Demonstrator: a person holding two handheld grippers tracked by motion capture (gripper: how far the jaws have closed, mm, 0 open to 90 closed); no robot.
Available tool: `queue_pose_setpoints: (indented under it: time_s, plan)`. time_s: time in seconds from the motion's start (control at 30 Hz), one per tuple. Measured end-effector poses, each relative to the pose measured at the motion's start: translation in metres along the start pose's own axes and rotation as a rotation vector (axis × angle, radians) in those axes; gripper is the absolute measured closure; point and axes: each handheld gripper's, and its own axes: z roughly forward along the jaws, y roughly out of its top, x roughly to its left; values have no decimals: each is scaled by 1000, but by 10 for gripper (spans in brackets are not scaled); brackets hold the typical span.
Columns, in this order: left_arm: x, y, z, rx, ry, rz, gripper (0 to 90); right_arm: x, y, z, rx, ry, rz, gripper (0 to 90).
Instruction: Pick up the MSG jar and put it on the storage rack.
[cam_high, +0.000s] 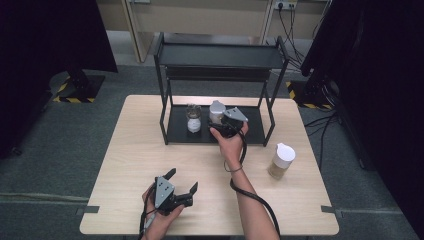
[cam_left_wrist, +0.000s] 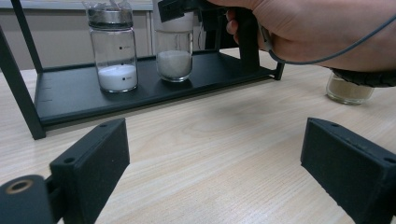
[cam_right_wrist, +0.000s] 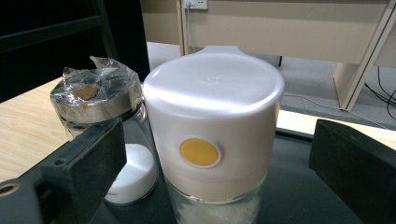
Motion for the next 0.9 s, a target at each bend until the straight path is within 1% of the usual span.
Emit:
queue_pose_setpoints:
  time_s: [0.3, 0.47, 0.9]
  plan:
    - [0, 0, 0, -2, 0, 2, 75, 2, 0, -10, 1, 12, -4, 19]
    - [0, 0, 0, -1, 0, 3, 75, 2, -3, -16, 0, 15, 1, 14]
    - [0, 0, 0, 0, 2, 2, 75, 5, -10, -29, -1, 31, -6, 14]
